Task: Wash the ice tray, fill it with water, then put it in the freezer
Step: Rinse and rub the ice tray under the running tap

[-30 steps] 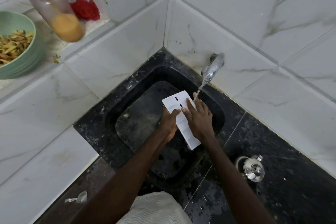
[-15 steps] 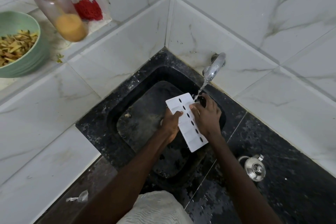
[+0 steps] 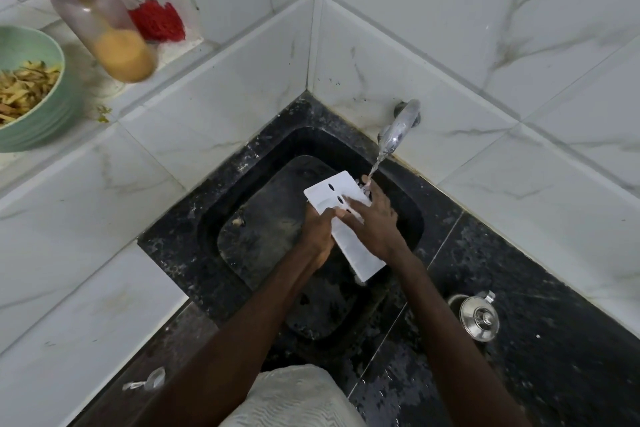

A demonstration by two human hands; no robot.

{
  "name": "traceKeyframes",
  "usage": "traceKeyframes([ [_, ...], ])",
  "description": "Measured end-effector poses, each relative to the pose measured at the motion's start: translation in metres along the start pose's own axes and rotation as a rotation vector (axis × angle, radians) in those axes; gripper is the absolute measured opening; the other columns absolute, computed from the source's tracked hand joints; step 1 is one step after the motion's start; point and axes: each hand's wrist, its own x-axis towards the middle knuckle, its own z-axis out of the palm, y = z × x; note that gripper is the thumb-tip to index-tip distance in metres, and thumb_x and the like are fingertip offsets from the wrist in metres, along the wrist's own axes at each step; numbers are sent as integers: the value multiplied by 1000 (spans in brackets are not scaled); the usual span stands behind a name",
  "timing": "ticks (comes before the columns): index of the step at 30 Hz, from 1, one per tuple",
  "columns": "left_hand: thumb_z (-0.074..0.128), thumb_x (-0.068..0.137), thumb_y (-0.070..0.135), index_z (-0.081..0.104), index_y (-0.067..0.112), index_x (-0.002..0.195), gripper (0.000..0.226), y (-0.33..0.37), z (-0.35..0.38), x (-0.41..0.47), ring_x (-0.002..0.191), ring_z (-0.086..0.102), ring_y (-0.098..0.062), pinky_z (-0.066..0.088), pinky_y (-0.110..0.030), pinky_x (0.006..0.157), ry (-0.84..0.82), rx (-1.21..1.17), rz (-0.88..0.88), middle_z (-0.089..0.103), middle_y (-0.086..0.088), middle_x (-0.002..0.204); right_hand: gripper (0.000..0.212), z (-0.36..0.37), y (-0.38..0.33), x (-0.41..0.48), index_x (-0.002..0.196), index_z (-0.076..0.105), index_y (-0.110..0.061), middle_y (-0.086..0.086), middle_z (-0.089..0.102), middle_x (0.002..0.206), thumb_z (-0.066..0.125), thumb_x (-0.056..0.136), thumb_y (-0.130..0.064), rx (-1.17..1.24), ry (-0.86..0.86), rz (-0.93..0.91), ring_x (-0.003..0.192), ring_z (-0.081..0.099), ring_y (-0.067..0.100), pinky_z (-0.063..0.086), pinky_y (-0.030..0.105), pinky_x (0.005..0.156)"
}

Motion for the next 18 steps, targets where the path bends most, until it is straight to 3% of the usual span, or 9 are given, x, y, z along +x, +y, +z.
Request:
traceKeyframes([
  [2, 53, 98, -5, 47, 8, 143, 46, 2, -4, 1, 106, 70, -32, 62, -40, 82, 20, -4, 9, 66, -22, 130, 47, -1, 0, -5, 139, 62, -43, -4, 8, 172, 48, 99, -65, 82, 37, -9, 157, 10, 26, 11, 61, 122],
  [5, 52, 98, -5, 45, 8, 143, 48, 3, -9, 4, 114, 67, -38, 59, -52, 93, 68, -18, 2, 64, -23, 134, 34, -2, 13, -8, 124, 71, -40, -2, 16, 169, 55, 100, -57, 141, 182, 33, 154, 18, 26, 18, 66, 121],
  [7, 54, 99, -2, 45, 10, 144, 48, 4, -11, 7, 117, 66, -39, 55, -57, 98, 64, -9, -3, 64, -21, 134, 39, 3, 17, -9, 130, 66, -40, -2, 11, 170, 54, 99, -59, 56, 153, 33, 155, 13, 28, 16, 68, 120],
  [11, 56, 100, 1, 48, 10, 144, 45, 12, -13, 8, 115, 68, -36, 58, -52, 94, 81, 26, 2, 66, -18, 132, 53, 11, 9, -15, 146, 52, -46, -3, 4, 172, 51, 97, -66, 11, 19, -20, 157, 5, 24, 7, 61, 121],
  [15, 57, 99, 1, 46, 9, 144, 47, 10, -12, 5, 118, 66, -39, 55, -57, 98, 67, 47, 13, 63, -20, 135, 35, 8, 18, -11, 128, 66, -45, -2, 14, 170, 51, 100, -59, -23, 174, -10, 155, 13, 27, 14, 65, 120],
  [18, 62, 92, 8, 46, 13, 144, 55, 7, -5, 3, 122, 64, -40, 50, -63, 103, 27, 31, 27, 64, -18, 135, 49, 6, 13, -5, 137, 61, -41, -1, 8, 171, 43, 99, -68, -38, 153, 52, 156, 9, 29, 13, 65, 119],
])
